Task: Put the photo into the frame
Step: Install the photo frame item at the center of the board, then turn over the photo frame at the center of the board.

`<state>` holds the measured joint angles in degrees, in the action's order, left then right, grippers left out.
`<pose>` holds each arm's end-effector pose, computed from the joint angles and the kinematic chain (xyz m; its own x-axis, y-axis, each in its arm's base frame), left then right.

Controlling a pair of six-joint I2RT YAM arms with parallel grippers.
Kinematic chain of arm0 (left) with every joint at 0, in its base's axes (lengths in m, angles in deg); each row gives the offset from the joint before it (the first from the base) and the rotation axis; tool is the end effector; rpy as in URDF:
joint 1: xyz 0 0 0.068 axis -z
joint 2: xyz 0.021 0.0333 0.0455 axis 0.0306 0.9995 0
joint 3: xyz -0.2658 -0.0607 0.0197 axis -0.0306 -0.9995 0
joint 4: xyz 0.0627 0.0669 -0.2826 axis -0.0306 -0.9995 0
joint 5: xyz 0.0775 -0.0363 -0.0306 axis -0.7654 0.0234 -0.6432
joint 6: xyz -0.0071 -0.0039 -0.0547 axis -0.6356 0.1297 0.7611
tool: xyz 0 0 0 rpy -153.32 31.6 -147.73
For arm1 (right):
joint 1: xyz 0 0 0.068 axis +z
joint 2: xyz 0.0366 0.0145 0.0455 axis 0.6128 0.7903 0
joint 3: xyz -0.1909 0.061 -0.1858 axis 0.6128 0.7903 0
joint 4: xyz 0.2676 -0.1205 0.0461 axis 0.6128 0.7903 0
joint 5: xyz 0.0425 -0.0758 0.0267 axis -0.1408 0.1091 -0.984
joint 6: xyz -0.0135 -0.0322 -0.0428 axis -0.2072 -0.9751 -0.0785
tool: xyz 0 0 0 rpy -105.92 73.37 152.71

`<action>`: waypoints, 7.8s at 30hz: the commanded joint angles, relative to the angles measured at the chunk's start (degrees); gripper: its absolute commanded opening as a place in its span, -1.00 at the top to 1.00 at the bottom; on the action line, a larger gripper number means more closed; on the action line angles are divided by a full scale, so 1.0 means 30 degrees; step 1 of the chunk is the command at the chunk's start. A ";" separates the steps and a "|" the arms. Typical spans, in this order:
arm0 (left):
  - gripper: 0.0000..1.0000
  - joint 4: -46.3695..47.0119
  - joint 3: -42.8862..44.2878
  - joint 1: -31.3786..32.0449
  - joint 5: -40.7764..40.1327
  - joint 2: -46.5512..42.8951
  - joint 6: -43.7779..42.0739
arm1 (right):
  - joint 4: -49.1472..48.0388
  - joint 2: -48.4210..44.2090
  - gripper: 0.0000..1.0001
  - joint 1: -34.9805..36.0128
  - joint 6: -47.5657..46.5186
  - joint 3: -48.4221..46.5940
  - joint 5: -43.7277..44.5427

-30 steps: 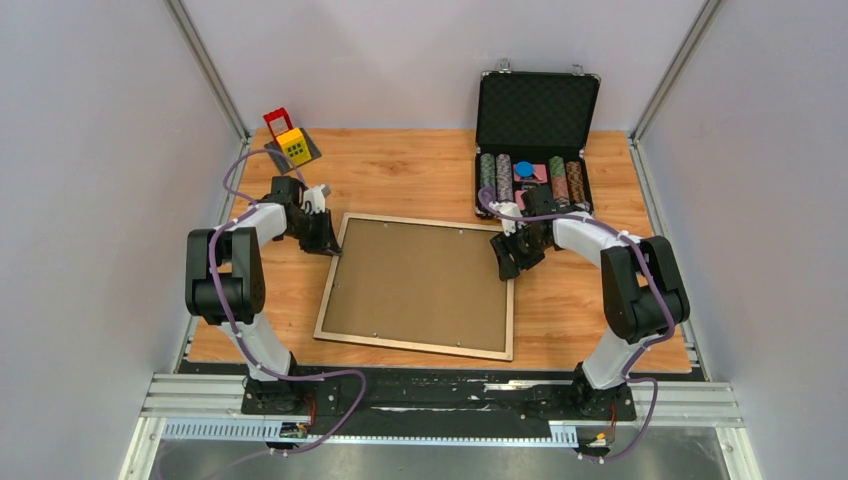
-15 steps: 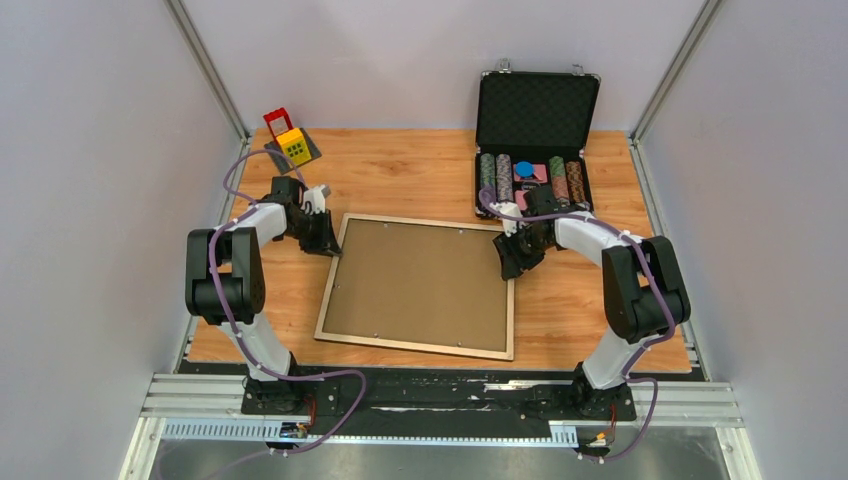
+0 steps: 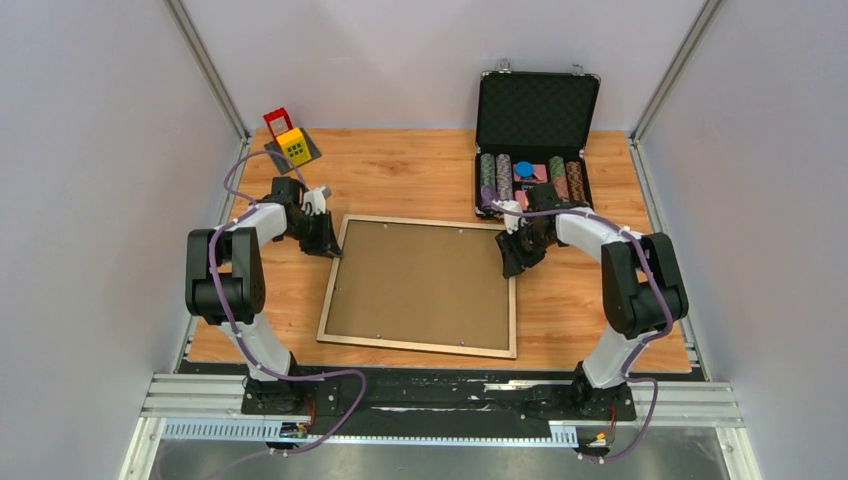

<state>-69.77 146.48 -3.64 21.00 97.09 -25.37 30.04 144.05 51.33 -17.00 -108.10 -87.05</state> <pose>0.3625 -0.0053 0.1338 -0.9469 -0.0821 -0.3110 0.0709 0.8898 -0.4509 0.3341 0.0957 0.1388 -0.7405 -0.5598 -0.3718 -0.6612 0.7058 0.2542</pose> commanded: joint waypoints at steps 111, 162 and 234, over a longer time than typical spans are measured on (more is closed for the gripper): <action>-0.98 -0.3076 -0.0216 0.0199 -0.0237 -1.2119 -1.0720 | 0.0620 -0.2288 1.00 1.6301 0.1894 -0.2258 0.1576; -0.11 -0.5249 0.0991 1.2173 -0.5891 -1.3069 -2.0216 | 1.1483 0.0317 1.00 0.7192 0.0708 -1.6112 -0.8369; 1.00 -1.3683 1.4004 0.8228 -0.2268 -0.6481 -1.7152 | 0.6359 -0.8131 -0.91 0.3152 0.3593 -1.3988 0.0522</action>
<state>-114.92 186.79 21.91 14.75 77.66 -79.68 51.61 119.55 64.64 -9.21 -150.55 -84.36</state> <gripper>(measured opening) 0.337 0.956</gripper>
